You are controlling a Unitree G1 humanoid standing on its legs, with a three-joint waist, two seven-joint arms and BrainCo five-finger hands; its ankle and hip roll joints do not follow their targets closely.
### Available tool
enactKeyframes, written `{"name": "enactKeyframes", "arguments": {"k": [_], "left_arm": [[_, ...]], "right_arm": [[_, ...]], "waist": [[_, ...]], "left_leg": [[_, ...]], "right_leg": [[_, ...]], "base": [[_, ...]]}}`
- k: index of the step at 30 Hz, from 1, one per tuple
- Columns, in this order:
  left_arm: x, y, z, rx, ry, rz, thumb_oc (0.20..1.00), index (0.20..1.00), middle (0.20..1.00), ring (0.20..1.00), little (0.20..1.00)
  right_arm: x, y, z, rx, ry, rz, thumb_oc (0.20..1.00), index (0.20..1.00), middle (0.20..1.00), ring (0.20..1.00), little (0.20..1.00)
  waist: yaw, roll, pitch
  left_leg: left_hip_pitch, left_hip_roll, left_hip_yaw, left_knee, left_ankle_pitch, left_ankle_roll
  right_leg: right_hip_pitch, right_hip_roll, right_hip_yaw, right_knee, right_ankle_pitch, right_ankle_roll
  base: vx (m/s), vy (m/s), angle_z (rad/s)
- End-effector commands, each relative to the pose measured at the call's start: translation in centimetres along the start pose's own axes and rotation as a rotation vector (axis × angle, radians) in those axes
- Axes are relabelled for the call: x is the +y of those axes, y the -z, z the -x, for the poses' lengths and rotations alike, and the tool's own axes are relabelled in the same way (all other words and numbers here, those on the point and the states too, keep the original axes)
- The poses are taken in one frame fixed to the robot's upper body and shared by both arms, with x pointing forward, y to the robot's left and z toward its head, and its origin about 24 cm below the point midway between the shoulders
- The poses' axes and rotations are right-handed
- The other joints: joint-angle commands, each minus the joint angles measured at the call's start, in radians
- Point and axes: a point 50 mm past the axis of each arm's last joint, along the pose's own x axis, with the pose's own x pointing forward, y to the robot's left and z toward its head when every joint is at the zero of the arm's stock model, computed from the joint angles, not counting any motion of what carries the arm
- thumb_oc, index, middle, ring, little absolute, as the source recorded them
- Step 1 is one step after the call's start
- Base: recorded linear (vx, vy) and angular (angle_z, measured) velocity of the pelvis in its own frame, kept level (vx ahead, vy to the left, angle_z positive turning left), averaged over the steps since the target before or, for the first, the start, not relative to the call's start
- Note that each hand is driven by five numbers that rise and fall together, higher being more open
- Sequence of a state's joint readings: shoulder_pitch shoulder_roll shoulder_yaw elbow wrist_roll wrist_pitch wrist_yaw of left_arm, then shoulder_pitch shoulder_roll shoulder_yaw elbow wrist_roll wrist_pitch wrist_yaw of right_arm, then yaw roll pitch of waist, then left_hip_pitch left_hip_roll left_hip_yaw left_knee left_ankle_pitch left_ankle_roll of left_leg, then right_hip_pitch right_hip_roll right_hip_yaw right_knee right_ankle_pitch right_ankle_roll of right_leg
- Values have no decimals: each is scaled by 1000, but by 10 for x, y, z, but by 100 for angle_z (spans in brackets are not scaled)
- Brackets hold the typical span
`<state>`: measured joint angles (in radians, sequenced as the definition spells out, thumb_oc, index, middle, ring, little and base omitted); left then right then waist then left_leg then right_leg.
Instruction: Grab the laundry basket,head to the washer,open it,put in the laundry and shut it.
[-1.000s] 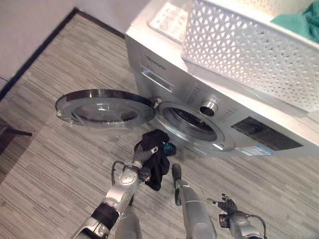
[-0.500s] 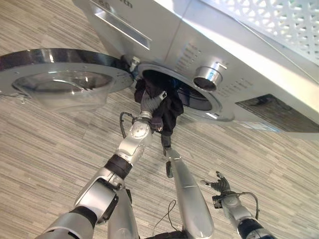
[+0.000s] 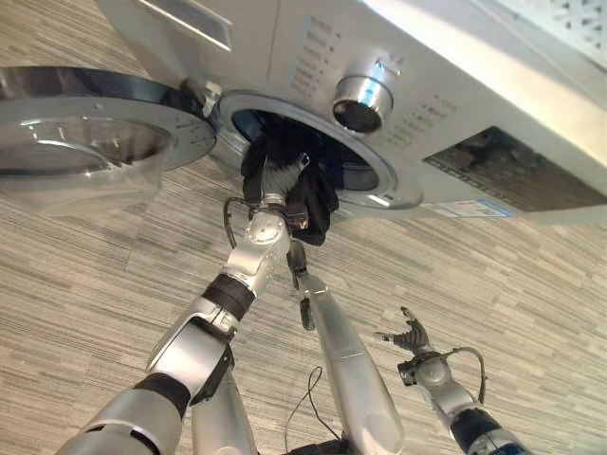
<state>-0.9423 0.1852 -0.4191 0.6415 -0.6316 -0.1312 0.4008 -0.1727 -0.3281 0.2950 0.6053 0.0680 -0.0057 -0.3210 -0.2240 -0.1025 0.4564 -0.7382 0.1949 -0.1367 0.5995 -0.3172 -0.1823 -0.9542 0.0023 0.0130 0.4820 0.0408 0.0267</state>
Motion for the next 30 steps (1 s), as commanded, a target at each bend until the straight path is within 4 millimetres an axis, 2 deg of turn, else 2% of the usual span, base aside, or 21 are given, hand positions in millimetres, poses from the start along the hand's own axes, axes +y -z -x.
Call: {"name": "enactKeyframes", "arguments": {"k": [1, 4, 5, 8, 9, 10, 13, 14, 16, 18, 19, 20, 21, 22, 23, 24, 25, 26, 27, 28, 30], "left_arm": [[-5, -31, -10, -115, -22, 85, 200, 200, 200, 200, 200], [0, -58, -21, -174, -55, 114, 200, 200, 200, 200, 200], [2, -76, -28, -209, -75, 131, 200, 200, 200, 200, 200], [11, -110, -44, -244, -130, 156, 200, 200, 200, 200, 200], [18, -123, -49, -257, -158, 155, 200, 200, 200, 200, 200], [32, -149, -54, -295, -199, 188, 200, 200, 200, 200, 200], [53, -181, -55, -365, -260, 272, 200, 200, 200, 200, 200], [61, -202, -53, -410, -292, 386, 200, 200, 200, 200, 200], [61, -228, -48, -484, -292, 515, 200, 200, 200, 200, 200], [46, -259, -41, -568, -242, 631, 200, 200, 200, 200, 200], [45, -262, -40, -573, -240, 636, 200, 200, 200, 200, 200], [14, -300, -22, -707, -109, 718, 200, 200, 200, 200, 200], [-7, -322, -6, -804, -5, 748, 200, 200, 200, 200, 200], [-31, -337, 15, -894, 102, 763, 200, 200, 200, 200, 200], [-65, -345, 52, -1022, 274, 822, 200, 200, 200, 200, 200], [-67, -342, 53, -1021, 270, 822, 200, 200, 200, 200, 200], [-80, -340, 70, -1065, 343, 825, 200, 200, 200, 200, 200], [-91, -329, 80, -1074, 394, 823, 200, 200, 200, 200, 200], [-91, -327, 80, -1072, 392, 822, 200, 200, 200, 200, 200], [-92, -309, 72, -1006, 381, 837, 200, 200, 200, 200, 200], [-92, -299, 64, -960, 377, 836, 200, 200, 200, 200, 200]], "right_arm": [[-27, -9, 3, -81, 126, -42, 1000, 1000, 1000, 1000, 1000], [-36, -38, 1, -200, 173, -86, 1000, 1000, 1000, 1000, 1000], [-39, -52, 0, -257, 190, -115, 1000, 1000, 1000, 1000, 1000], [-41, -76, 1, -349, 191, -174, 1000, 1000, 1000, 1000, 1000], [-41, -83, 2, -383, 191, -197, 1000, 1000, 1000, 1000, 1000], [-41, -93, 5, -433, 179, -208, 1000, 1000, 1000, 1000, 1000], [-40, -102, 9, -480, 173, -208, 1000, 1000, 1000, 1000, 1000], [-37, -103, 11, -488, 173, -202, 1000, 1000, 1000, 1000, 1000], [-36, -104, 11, -491, 180, -188, 1000, 1000, 1000, 1000, 1000], [-39, -100, 9, -472, 208, -167, 1000, 1000, 1000, 1000, 1000], [-40, -101, 9, -476, 213, -167, 1000, 1000, 1000, 1000, 1000], [-46, -96, 7, -461, 242, -107, 1000, 1000, 1000, 1000, 1000], [-49, -91, 8, -449, 253, -86, 1000, 1000, 1000, 1000, 1000], [-54, -86, 8, -434, 271, -81, 1000, 1000, 1000, 1000, 1000], [-61, -73, 12, -399, 291, -54, 1000, 1000, 1000, 1000, 1000], [-61, -72, 12, -396, 294, -54, 1000, 1000, 1000, 1000, 1000], [-64, -64, 15, -375, 299, -35, 1000, 1000, 1000, 1000, 1000], [-63, -59, 17, -360, 284, -34, 1000, 1000, 1000, 1000, 1000], [-63, -58, 18, -357, 283, -34, 1000, 1000, 1000, 1000, 1000], [-57, -55, 18, -343, 254, -50, 1000, 1000, 1000, 1000, 1000], [-56, -53, 18, -335, 242, -46, 1000, 1000, 1000, 1000, 1000]], "waist": [[-35, 34, -69], [-51, 37, -75], [-63, 40, -77], [-90, 43, -84], [-104, 42, -86], [-121, 41, -90], [-137, 33, -95], [-146, 24, -100], [-154, 16, -103], [-167, 15, -110], [-161, 15, -105], [-170, 20, -111], [-175, 25, -114], [-170, 30, -114], [-165, 35, -111], [-162, 37, -113], [-160, 40, -112], [-158, 40, -112], [-157, 40, -115], [-150, 39, -118], [-145, 37, -122]], "left_leg": [[147, 40, 22, -12, -140, 123], [98, 39, 32, 46, -166, 121], [65, 38, 34, 89, -181, 117], [33, 44, 41, 127, -194, 106], [24, 47, 46, 139, -201, 102], [25, 59, 55, 141, -209, 96], [55, 83, 83, 114, -218, 99], [86, 103, 98, 91, -222, 107], [136, 134, 127, 48, -225, 118], [175, 159, 145, 13, -218, 121], [184, 163, 152, 3, -215, 120], [220, 179, 170, -44, -204, 118], [233, 186, 176, -61, -199, 115], [245, 193, 185, -85, -188, 111], [260, 203, 192, -122, -170, 101], [263, 204, 193, -127, -167, 100], [277, 210, 198, -154, -157, 95], [297, 217, 207, -188, -142, 85], [300, 217, 209, -193, -140, 84], [317, 225, 221, -212, -118, 75], [324, 230, 226, -222, -113, 74]], "right_leg": [[-147, -51, 39, 123, -94, 115], [-191, -46, 46, 150, -96, 115], [-212, -45, 52, 165, -99, 113], [-247, -38, 59, 197, -106, 112], [-260, -34, 61, 208, -110, 111], [-280, -18, 65, 218, -112, 114], [-306, 15, 65, 218, -112, 122], [-316, 39, 59, 214, -113, 127], [-322, 69, 56, 203, -114, 133], [-328, 86, 50, 191, -116, 137], [-325, 91, 51, 189, -115, 137], [-334, 104, 45, 182, -118, 141], [-340, 108, 41, 179, -117, 144], [-342, 111, 36, 174, -117, 144], [-348, 114, 23, 167, -113, 143], [-347, 115, 22, 166, -113, 143], [-350, 115, 16, 163, -110, 143], [-357, 119, 8, 156, -103, 147], [-356, 120, 8, 155, -102, 146], [-359, 127, 3, 151, -96, 147], [-361, 130, 2, 151, -95, 145]], "base": [[11, 68, -4], [13, 62, -7], [24, 44, -16], [24, 28, -13], [48, 17, -11], [52, 30, -12], [66, 6, -41], [119, -39, -57], [117, -57, -48], [100, -56, -46], [123, -62, -26], [119, -57, -20], [148, -90, -16], [134, -118, -8], [93, -106, 0], [86, -90, 4], [57, -52, -2], [57, -51, -5], [42, -39, -8], [16, -16, -9], [13, -21, -14]]}}
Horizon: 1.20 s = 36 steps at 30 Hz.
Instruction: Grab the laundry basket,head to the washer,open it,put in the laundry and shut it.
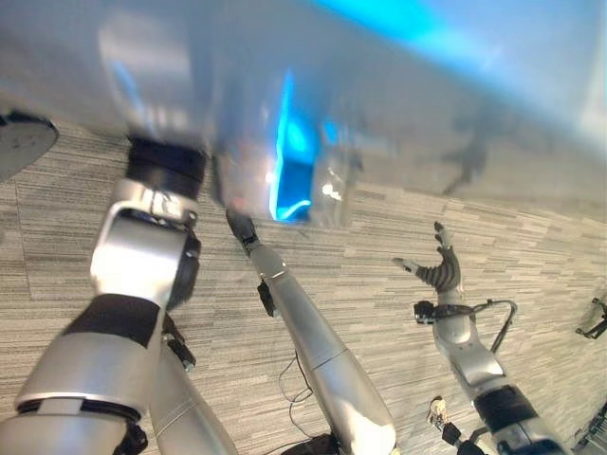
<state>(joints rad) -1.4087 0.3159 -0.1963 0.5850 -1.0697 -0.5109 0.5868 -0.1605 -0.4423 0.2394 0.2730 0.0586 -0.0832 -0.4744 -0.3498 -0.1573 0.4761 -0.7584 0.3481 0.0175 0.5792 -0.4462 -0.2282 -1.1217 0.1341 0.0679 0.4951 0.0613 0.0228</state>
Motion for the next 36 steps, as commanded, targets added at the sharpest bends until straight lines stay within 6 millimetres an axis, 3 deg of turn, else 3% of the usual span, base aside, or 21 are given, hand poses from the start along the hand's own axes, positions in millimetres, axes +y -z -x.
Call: {"name": "enactKeyframes", "arguments": {"k": [1, 4, 5, 7, 12, 18, 23, 26, 30, 33, 36], "left_arm": [[-131, -13, 61, -54, 486, 272, 200, 200, 200, 200, 200], [-105, 7, 46, 20, 358, 219, 200, 200, 200, 200, 200], [-97, 7, 40, 6, 343, 154, 1000, 1000, 1000, 1000, 1000], [-80, 17, 31, -14, 359, -124, 1000, 1000, 1000, 1000, 1000], [-37, 53, 17, -44, 690, -1202, 1000, 1000, 1000, 1000, 1000], [-36, 74, 39, -52, 858, -1369, 1000, 1000, 1000, 1000, 1000], [-17, 95, 63, -18, 928, -1445, 1000, 1000, 1000, 1000, 1000], [-11, 98, 66, -10, 914, -1444, 1000, 1000, 1000, 1000, 1000], [9, 104, 87, -47, 899, -1454, 1000, 1000, 1000, 1000, 1000], [27, 106, 105, -47, 938, -1470, 1000, 1000, 1000, 1000, 1000], [57, 106, 134, 85, 990, -1414, 1000, 1000, 1000, 1000, 1000]], "right_arm": [[-10, 14, 14, 39, 3, 15, 1000, 1000, 1000, 1000, 1000], [-5, 12, 14, 39, -11, -28, 1000, 1000, 1000, 1000, 1000], [-4, 12, 14, 35, -12, -35, 1000, 1000, 1000, 1000, 1000], [-7, 10, 14, 10, -11, -36, 1000, 1000, 1000, 1000, 1000], [-29, 3, 2, -38, 27, -43, 1000, 1000, 1000, 1000, 1000], [-40, 0, -7, -38, 35, -26, 1000, 1000, 1000, 1000, 1000], [-34, 8, -7, 6, -36, 2, 1000, 1000, 1000, 1000, 1000], [-31, 12, -6, 24, -54, 7, 1000, 1000, 1000, 1000, 1000], [-16, 25, -3, 70, -136, 61, 1000, 1000, 1000, 1000, 1000], [-6, 33, -1, 102, -182, 86, 1000, 1000, 1000, 1000, 1000], [-2, 49, 4, 184, -215, 122, 1000, 1000, 1000, 1000, 1000]], "waist": [[-14, 94, -144], [-2, 95, -155], [1, 99, -159], [9, 105, -163], [41, 137, -152], [61, 142, -133], [73, 126, -128], [73, 119, -127], [80, 98, -122], [85, 79, -120], [106, 94, -131]], "left_leg": [[346, 81, 73, -212, 26, 119], [352, 89, 66, -231, 41, 120], [350, 91, 59, -237, 52, 118], [342, 91, 49, -242, 69, 114], [324, 70, 17, -270, 110, 109], [322, 39, -5, -287, 126, 113], [338, 12, -24, -295, 116, 118], [345, 7, -26, -297, 116, 118], [372, -22, -44, -315, 113, 123], [399, -56, -49, -340, 135, 119], [458, -90, -53, -375, 134, 129]], "right_leg": [[-194, 0, -54, 138, -114, 146], [-194, -2, -59, 139, -115, 140], [-190, -7, -63, 133, -113, 137], [-180, -18, -70, 121, -108, 130], [-134, -63, -74, 86, -89, 133], [-92, -92, -69, 60, -80, 138], [-42, -117, -59, 37, -67, 143], [-24, -123, -58, 25, -64, 144], [40, -153, -52, -12, -46, 149], [91, -178, -48, -76, 2, 144], [160, -208, -45, -130, 26, 152]], "base": [[11, -30, -17], [14, -65, 3], [-2, -61, 40], [-15, -57, 46], [-49, 12, 19], [-52, 41, 20], [-41, 70, 10], [-14, 39, 9], [-37, 54, 9], [-50, 59, 17], [25, 118, 2]]}}
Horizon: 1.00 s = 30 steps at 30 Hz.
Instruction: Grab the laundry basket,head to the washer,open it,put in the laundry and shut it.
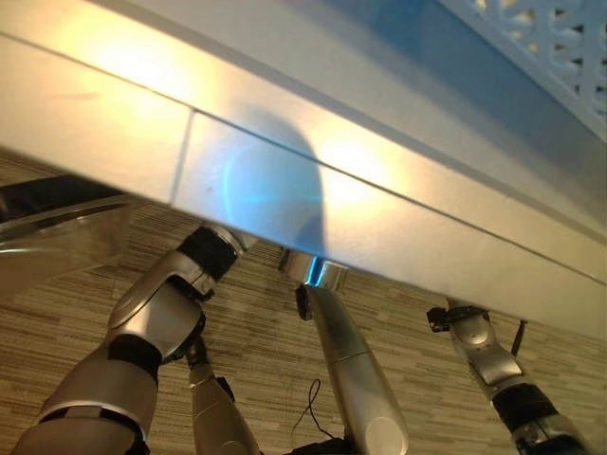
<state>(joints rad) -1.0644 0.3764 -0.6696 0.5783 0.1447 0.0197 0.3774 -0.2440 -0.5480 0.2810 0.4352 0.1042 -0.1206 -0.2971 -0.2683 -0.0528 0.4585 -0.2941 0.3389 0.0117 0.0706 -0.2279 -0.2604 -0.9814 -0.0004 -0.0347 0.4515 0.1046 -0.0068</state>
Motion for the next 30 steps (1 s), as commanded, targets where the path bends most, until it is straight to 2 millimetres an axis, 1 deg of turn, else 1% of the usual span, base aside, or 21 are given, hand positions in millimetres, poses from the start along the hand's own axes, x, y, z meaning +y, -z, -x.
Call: {"name": "enactKeyframes", "arguments": {"k": [1, 2, 3, 6, 8, 9, 10, 11, 14, 17, 18, 19, 20, 23, 25, 26, 27, 28, 29, 30], "left_arm": [[0, -56, 11, -294, -7, 89, 1000, 1000, 1000, 1000, 1000], [0, -55, 11, -294, -7, 89, 1000, 1000, 1000, 1000, 1000], [-24, -46, 31, -249, 147, 198, 1000, 1000, 1000, 1000, 1000], [-61, -28, 70, -164, 440, 355, 1000, 1000, 1000, 1000, 1000], [-75, -13, 90, -79, 552, 414, 1000, 1000, 1000, 1000, 1000], [-82, -7, 99, -54, 610, 398, 1000, 1000, 1000, 1000, 1000], [-86, -2, 106, -36, 643, 380, 1000, 1000, 1000, 1000, 1000], [-88, 5, 111, -10, 655, 366, 1000, 1000, 1000, 1000, 1000], [-94, 15, 125, 49, 675, 388, 1000, 1000, 1000, 1000, 1000], [-93, 20, 130, 78, 663, 403, 1000, 1000, 1000, 1000, 1000], [-89, 29, 135, 114, 634, 398, 1000, 1000, 1000, 1000, 1000], [-89, 29, 135, 114, 634, 398, 1000, 1000, 1000, 1000, 1000], [-88, 32, 136, 126, 618, 398, 1000, 1000, 1000, 1000, 1000], [-85, 41, 142, 166, 570, 404, 1000, 1000, 1000, 1000, 1000], [-85, 51, 151, 208, 549, 384, 1000, 1000, 1000, 1000, 1000], [-85, 51, 151, 209, 549, 384, 1000, 1000, 1000, 1000, 1000], [-86, 63, 166, 267, 550, 361, 1000, 1000, 1000, 1000, 1000], [-86, 71, 173, 302, 546, 346, 1000, 1000, 1000, 1000, 1000], [-86, 71, 173, 302, 546, 346, 1000, 1000, 1000, 1000, 1000], [-87, 86, 193, 383, 553, 324, 1000, 1000, 1000, 1000, 1000]], "right_arm": [[20, 35, 19, 148, -69, 11, 1000, 1000, 1000, 1000, 1000], [20, 35, 19, 148, -69, 12, 1000, 1000, 1000, 1000, 1000], [20, 46, 23, 210, -87, 23, 1000, 1000, 1000, 1000, 1000], [21, 63, 33, 297, -150, 67, 1000, 1000, 1000, 1000, 1000], [21, 73, 40, 346, -183, 82, 1000, 1000, 1000, 1000, 1000], [20, 76, 42, 364, -197, 89, 1000, 1000, 1000, 1000, 1000], [21, 81, 43, 383, -209, 101, 1000, 1000, 1000, 1000, 1000], [21, 82, 43, 389, -220, 114, 1000, 1000, 1000, 1000, 1000], [24, 84, 46, 399, -246, 121, 1000, 1000, 1000, 1000, 1000], [23, 88, 49, 414, -251, 126, 1000, 1000, 1000, 1000, 1000], [23, 92, 52, 437, -259, 128, 1000, 1000, 1000, 1000, 1000], [24, 93, 52, 437, -260, 128, 1000, 1000, 1000, 1000, 1000], [25, 95, 54, 448, -264, 129, 1000, 1000, 1000, 1000, 1000], [32, 109, 64, 519, -286, 127, 1000, 1000, 1000, 1000, 1000], [38, 120, 74, 575, -313, 155, 1000, 1000, 1000, 1000, 1000], [38, 120, 75, 575, -314, 156, 1000, 1000, 1000, 1000, 1000], [44, 126, 83, 600, -361, 211, 1000, 1000, 1000, 1000, 1000], [46, 127, 84, 600, -378, 232, 1000, 1000, 1000, 1000, 1000], [46, 127, 84, 600, -378, 232, 1000, 1000, 1000, 1000, 1000], [48, 130, 88, 616, -397, 242, 1000, 1000, 1000, 1000, 1000]], "waist": [[24, -11, -113], [24, -11, -112], [34, 5, -128], [45, 25, -153], [54, 41, -173], [59, 50, -184], [64, 52, -194], [69, 61, -207], [84, 79, -232], [92, 85, -246], [104, 90, -269], [104, 90, -268], [112, 92, -275], [139, 97, -290], [164, 100, -301], [160, 101, -300], [180, 106, -307], [198, 105, -311], [198, 105, -311], [211, 104, -323]], "left_leg": [[0, -80, -46, 130, -83, 162], [2, -80, -46, 129, -82, 162], [45, -100, -47, 102, -81, 167], [123, -119, -39, 50, -72, 173], [182, -129, -34, 12, -65, 178], [210, -132, -32, -7, -59, 179], [234, -141, -33, -27, -47, 180], [254, -147, -31, -43, -44, 181], [324, -152, -29, -91, -24, 182], [356, -149, -31, -110, -16, 181], [381, -147, -34, -123, -9, 184], [384, -147, -34, -125, -8, 183], [390, -147, -38, -129, -4, 184], [399, -146, -55, -140, 25, 184], [400, -149, -82, -153, 49, 183], [401, -148, -86, -155, 51, 183], [396, -150, -121, -157, 64, 182], [392, -153, -132, -157, 69, 182], [392, -153, -132, -157, 69, 182], [388, -155, -162, -158, 76, 181]], "right_leg": [[24, -73, 58, -89, -16, 182], [25, -72, 58, -90, -16, 182], [75, -89, 61, -124, -2, 190], [147, -103, 63, -176, 22, 197], [196, -110, 66, -204, 34, 201], [218, -111, 69, -215, 36, 205], [245, -118, 70, -233, 47, 207], [259, -123, 70, -242, 49, 210], [315, -127, 64, -255, 46, 212], [344, -127, 62, -252, 37, 210], [373, -128, 53, -246, 26, 208], [374, -128, 53, -246, 26, 208], [388, -128, 49, -245, 20, 207], [438, -137, 28, -262, 12, 203], [484, -150, 3, -287, 6, 196], [488, -151, -1, -290, 7, 196], [529, -170, -31, -305, 0, 190], [544, -176, -41, -310, -2, 186], [544, -176, -41, -310, -2, 186], [585, -194, -72, -318, -9, 182]], "base": [[22, 78, -2], [54, 89, 2], [78, 120, 7], [97, 147, -1], [121, 130, 18], [106, 119, 15], [111, 113, 9], [84, 92, 5], [93, 76, -3], [77, 26, -5], [59, 5, -3], [82, 1, 3], [31, -10, 4], [26, -28, 9], [11, -40, 20], [-6, -44, 50], [-16, -44, 56], [-16, -45, 59], [5, -34, 60], [4, -22, 69]]}}
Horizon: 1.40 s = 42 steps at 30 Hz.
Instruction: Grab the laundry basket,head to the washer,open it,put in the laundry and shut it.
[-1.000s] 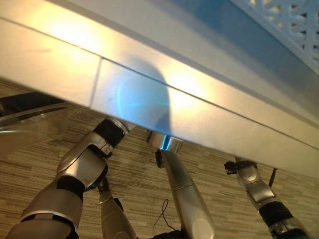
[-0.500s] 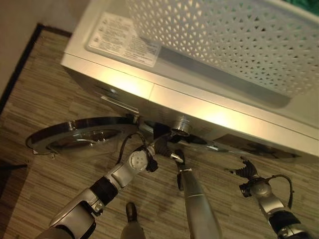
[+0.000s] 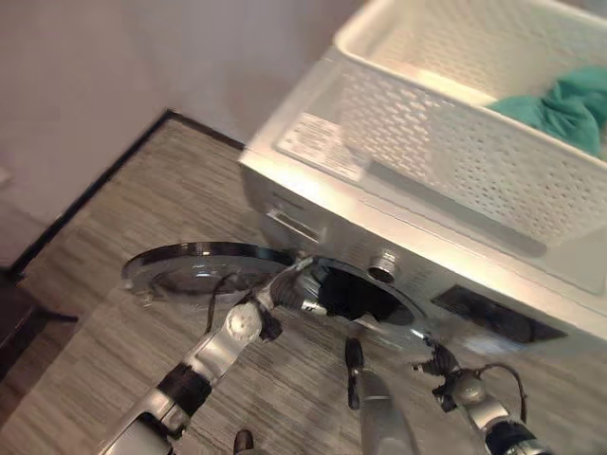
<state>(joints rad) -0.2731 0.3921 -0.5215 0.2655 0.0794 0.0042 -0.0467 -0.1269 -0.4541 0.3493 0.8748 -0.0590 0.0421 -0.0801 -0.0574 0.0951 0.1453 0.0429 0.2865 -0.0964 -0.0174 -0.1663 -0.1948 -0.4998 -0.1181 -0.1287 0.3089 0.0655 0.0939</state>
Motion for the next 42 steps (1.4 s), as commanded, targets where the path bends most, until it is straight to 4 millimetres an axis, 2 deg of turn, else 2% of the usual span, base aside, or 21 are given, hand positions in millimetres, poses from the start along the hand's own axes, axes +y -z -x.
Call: {"name": "enactKeyframes", "arguments": {"k": [1, 5, 6, 7, 10, 13, 14, 18, 20, 21, 23, 24, 25, 28, 30, 31, 34, 37, 38, 39, 42], "left_arm": [[11, 22, 14, 59, -54, -88, 1000, 1000, 1000, 1000, 1000], [7, 72, 50, 264, -87, -41, 1000, 1000, 1000, 1000, 1000], [7, 73, 51, 266, -86, -40, 1000, 1000, 1000, 1000, 1000], [5, 88, 67, 334, -91, -24, 1000, 1000, 1000, 1000, 1000], [-2, 105, 86, 414, -87, 20, 1000, 1000, 1000, 1000, 1000], [-10, 110, 93, 440, -68, 61, 1000, 1000, 1000, 1000, 1000], [-10, 110, 93, 441, -68, 60, 1000, 1000, 1000, 1000, 1000], [-7, 104, 92, 413, -69, 57, 1000, 1000, 1000, 1000, 1000], [-2, 98, 88, 381, -83, 58, 1000, 1000, 1000, 1000, 1000], [4, 92, 85, 352, -96, 58, 1000, 1000, 1000, 1000, 1000], [9, 85, 80, 317, -109, 61, 1000, 1000, 1000, 1000, 1000], [9, 84, 80, 316, -110, 61, 1000, 1000, 1000, 1000, 1000], [13, 78, 76, 283, -123, 67, 1000, 1000, 1000, 1000, 1000], [16, 74, 72, 264, -126, 65, 1000, 1000, 1000, 1000, 1000], [20, 62, 66, 207, -128, 78, 1000, 1000, 1000, 1000, 1000], [20, 61, 65, 205, -129, 78, 1000, 1000, 1000, 1000, 1000], [24, 44, 56, 128, -120, 65, 1000, 1000, 1000, 1000, 1000], [25, 37, 52, 98, -129, 86, 1000, 1000, 1000, 1000, 1000], [25, 37, 52, 97, -130, 87, 1000, 1000, 1000, 1000, 1000], [25, 34, 51, 80, -135, 101, 1000, 1000, 1000, 1000, 1000], [23, 31, 50, 67, -132, 113, 1000, 1000, 1000, 1000, 1000]], "right_arm": [[13, -2, 3, -34, -31, 18, 1000, 1000, 1000, 1000, 1000], [12, 2, 4, -24, -35, 19, 1000, 1000, 1000, 1000, 1000], [12, 2, 4, -23, -37, 20, 1000, 1000, 1000, 1000, 1000], [13, 6, 5, -9, -36, 17, 1000, 1000, 1000, 1000, 1000], [21, 15, 6, 37, -54, 3, 1000, 1000, 1000, 1000, 1000], [36, 41, 12, 150, -87, -5, 1000, 1000, 1000, 1000, 1000], [36, 41, 12, 150, -87, -5, 1000, 1000, 1000, 1000, 1000], [47, 63, 19, 257, -96, -4, 1000, 1000, 1000, 1000, 1000], [50, 66, 20, 278, -103, -5, 1000, 1000, 1000, 1000, 1000], [48, 70, 20, 304, -88, -31, 1000, 1000, 1000, 1000, 1000], [42, 66, 17, 313, -59, -58, 1000, 1000, 1000, 1000, 1000], [42, 66, 16, 311, -58, -59, 1000, 1000, 1000, 1000, 1000], [34, 61, 12, 311, -24, -89, 1000, 1000, 1000, 1000, 1000], [29, 57, 9, 311, -3, -107, 1000, 1000, 1000, 1000, 1000], [11, 44, 1, 300, 59, -153, 1000, 1000, 1000, 1000, 1000], [10, 44, 0, 299, 60, -154, 1000, 1000, 1000, 1000, 1000], [-16, 22, -10, 260, 143, -200, 1000, 1000, 1000, 1000, 1000], [-37, 14, -13, 244, 210, -238, 1000, 1000, 1000, 1000, 1000], [-38, 14, -13, 243, 211, -238, 1000, 1000, 1000, 1000, 1000], [-53, 8, -14, 233, 253, -255, 1000, 1000, 1000, 1000, 1000], [-72, 1, -15, 220, 307, -270, 1000, 1000, 1000, 1000, 1000]], "waist": [[11, -43, -14], [45, -46, -38], [42, -46, -39], [54, -46, -48], [71, -42, -60], [78, -30, -57], [77, -31, -57], [65, -26, -37], [61, -27, -14], [51, -28, 18], [43, -33, 57], [45, -35, 57], [36, -37, 87], [38, -41, 100], [37, -40, 150], [38, -41, 149], [44, -31, 201], [48, -22, 215], [49, -22, 211], [56, -16, 215], [70, -5, 218]], "left_leg": [[53, -105, -68, -70, 15, 115], [55, -109, -106, -70, 26, 114], [56, -108, -109, -70, 26, 114], [57, -112, -121, -70, 27, 113], [63, -117, -139, -70, 24, 114], [62, -123, -150, -68, 26, 114], [62, -123, -151, -68, 26, 114], [45, -139, -145, -42, 4, 120], [20, -158, -135, -2, -16, 127], [-14, -175, -122, 48, -35, 132], [-71, -204, -112, 121, -64, 140], [-78, -207, -110, 130, -68, 141], [-128, -238, -95, 191, -97, 152], [-169, -258, -81, 240, -117, 159], [-266, -303, -67, 347, -163, 186], [-274, -305, -65, 357, -167, 187], [-422, -362, -54, 500, -204, 211], [-490, -381, -50, 554, -215, 218], [-499, -382, -49, 561, -218, 219], [-535, -391, -50, 581, -219, 223], [-561, -394, -51, 587, -219, 226]], "right_leg": [[121, -84, 9, -177, 27, 80], [185, -99, -27, -193, 20, 77], [188, -100, -30, -195, 20, 77], [211, -107, -45, -203, 20, 76], [246, -123, -67, -216, 22, 80], [266, -140, -81, -222, 26, 87], [266, -140, -82, -222, 26, 88], [250, -152, -65, -226, 41, 95], [227, -161, -45, -227, 57, 100], [199, -170, -26, -232, 74, 104], [162, -181, 1, -238, 96, 109], [158, -182, 5, -237, 98, 110], [121, -190, 31, -250, 124, 114], [94, -197, 50, -255, 135, 116], [33, -217, 87, -260, 159, 119], [27, -218, 91, -259, 160, 120], [-65, -256, 115, -253, 191, 119], [-115, -272, 123, -247, 203, 114], [-122, -273, 124, -245, 203, 114], [-151, -279, 131, -238, 206, 113], [-184, -286, 136, -228, 207, 111]], "base": [[7, -28, 72], [16, -7, 40], [15, 15, 38], [24, 21, 41], [35, 35, 25], [14, 52, 25], [2, 49, 25], [-41, 61, 14], [-144, 96, -14], [-148, 86, -25], [-200, 99, -32], [-253, 143, -27], [-124, 82, -18], [-144, 102, -28], [-184, 131, -26], [-142, 79, -31], [-202, 118, -3], [-68, 61, -3], [-31, 50, 21], [-16, 33, 18], [4, 25, 0]]}}
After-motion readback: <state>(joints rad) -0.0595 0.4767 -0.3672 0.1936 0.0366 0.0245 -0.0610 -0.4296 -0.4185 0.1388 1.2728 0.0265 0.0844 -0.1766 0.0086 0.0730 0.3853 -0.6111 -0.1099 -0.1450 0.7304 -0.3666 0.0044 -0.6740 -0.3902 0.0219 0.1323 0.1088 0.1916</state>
